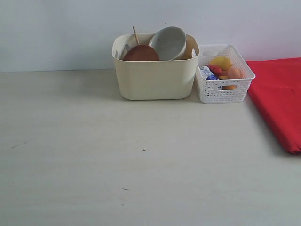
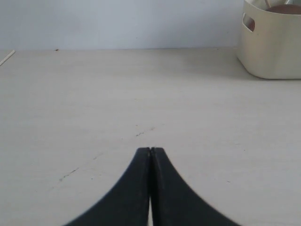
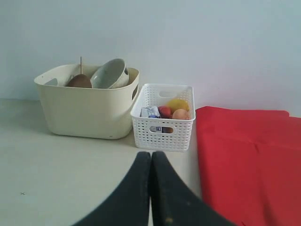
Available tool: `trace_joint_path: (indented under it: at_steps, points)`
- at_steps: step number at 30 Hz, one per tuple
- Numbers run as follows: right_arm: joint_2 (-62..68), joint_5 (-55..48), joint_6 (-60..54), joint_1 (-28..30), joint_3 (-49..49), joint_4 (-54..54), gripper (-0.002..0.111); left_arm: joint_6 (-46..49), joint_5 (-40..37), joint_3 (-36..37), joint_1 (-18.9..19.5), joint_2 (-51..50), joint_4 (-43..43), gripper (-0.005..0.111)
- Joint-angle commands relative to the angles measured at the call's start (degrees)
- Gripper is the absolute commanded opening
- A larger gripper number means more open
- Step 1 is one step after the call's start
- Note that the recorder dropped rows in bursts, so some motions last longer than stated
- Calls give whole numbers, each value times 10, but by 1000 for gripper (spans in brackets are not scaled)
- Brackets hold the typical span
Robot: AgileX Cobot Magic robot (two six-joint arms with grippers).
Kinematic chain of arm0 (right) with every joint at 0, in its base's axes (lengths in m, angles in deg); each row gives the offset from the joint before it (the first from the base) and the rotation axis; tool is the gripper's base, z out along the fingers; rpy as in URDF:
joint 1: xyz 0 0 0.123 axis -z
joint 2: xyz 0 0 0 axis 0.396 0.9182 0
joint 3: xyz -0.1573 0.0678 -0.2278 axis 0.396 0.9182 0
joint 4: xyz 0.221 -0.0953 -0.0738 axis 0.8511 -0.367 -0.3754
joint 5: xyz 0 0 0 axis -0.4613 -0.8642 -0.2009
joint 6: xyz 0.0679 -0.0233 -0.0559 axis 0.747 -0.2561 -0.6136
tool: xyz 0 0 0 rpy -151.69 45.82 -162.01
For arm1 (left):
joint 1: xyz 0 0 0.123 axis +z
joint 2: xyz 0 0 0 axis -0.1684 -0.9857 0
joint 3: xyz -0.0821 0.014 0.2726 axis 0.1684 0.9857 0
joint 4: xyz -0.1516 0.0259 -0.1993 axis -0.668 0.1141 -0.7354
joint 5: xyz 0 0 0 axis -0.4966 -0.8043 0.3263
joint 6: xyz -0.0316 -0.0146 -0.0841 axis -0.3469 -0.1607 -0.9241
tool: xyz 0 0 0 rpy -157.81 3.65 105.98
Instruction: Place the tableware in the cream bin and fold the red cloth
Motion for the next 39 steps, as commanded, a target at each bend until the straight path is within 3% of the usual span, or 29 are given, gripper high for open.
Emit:
trace_joint_path:
  at_steps: [1,26,39]
  points:
    - [-3,7,-1,0,3,-2,0,0,4,1,1,3,3,0]
    - [-3,8,-26,0,4,-16,0,0,4,1,1,3,3,0]
    - [-3,110,-30,0,105,-15,0,0,4,1,1,3,3,0]
